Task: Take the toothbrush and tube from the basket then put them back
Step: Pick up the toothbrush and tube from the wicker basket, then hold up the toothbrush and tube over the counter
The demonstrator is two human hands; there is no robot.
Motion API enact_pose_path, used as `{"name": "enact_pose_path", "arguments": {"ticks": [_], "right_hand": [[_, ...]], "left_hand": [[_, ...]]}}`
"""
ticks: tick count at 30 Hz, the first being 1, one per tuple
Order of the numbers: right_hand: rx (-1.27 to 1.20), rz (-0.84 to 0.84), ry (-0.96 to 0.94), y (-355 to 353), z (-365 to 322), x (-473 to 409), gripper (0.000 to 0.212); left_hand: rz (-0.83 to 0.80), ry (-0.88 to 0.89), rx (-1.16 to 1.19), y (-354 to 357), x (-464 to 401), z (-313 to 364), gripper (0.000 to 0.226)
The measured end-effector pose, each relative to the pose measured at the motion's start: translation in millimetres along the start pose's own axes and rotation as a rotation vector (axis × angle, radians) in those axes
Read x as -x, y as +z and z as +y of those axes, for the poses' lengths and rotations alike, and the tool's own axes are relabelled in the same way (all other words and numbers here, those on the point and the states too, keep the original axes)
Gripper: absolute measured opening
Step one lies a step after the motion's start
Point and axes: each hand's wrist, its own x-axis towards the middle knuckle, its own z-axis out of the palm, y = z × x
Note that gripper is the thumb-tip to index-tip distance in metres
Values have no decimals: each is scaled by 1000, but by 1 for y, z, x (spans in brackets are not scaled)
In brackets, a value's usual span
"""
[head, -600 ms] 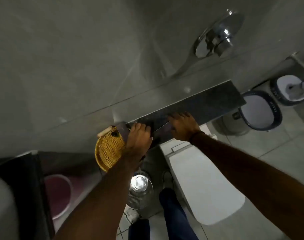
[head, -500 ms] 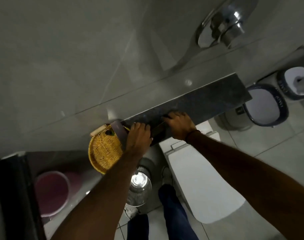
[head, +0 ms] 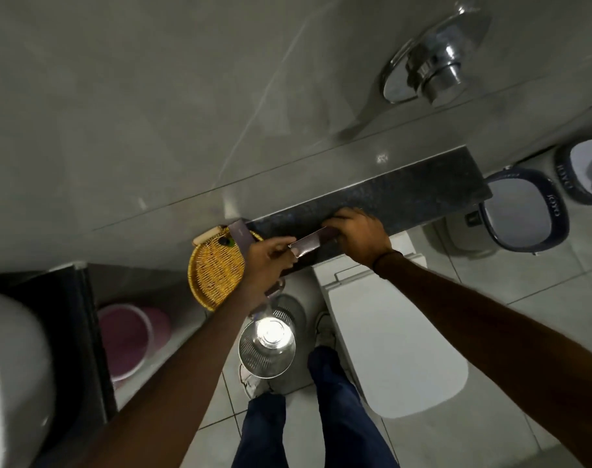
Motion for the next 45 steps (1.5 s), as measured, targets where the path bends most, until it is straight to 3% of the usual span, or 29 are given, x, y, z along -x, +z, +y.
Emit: {"name": "enact_pose_path", "arguments": {"ticks": [5,7,10,12,14,19,25,29,32,35,40,45], "right_hand": [[-111,44,64,-26,-55,22,53],[-305,144,170,-32,-84,34,66],[-730,317,494,-31,-130,53,76],[-1117,204,689,-30,-159,59,68],[-1472,2,697,-34,-189,66,54],[-1699,28,563,-57,-242,68,25],[-1640,93,454,-100,-282,69,35],[-1222,548,240,-120,-314,79,19],[-911,589,14,-123,-339,94,22],[-785,618,-25,-122,-349,99,28],[-721,625,-9,-118,-350,100,34],[-867,745,52,-138,-326,90,35]], "left_hand": [[92,-55,221,-36,58,28,34],[174,-55,273,-54,82,32,30],[219,-75,389,-83,116,31,28],[194,-85,457,-100,134,28,30],[142,-73,512,-117,149,28,33],[59,18,617,-153,167,37,34],[77,47,822,-183,170,53,26],[57,-28,1068,-184,173,68,23],[45,-154,1236,-177,175,77,24],[82,-232,1302,-172,172,72,25],[123,-327,1279,-172,169,59,29],[291,-401,994,-180,156,43,41]]}}
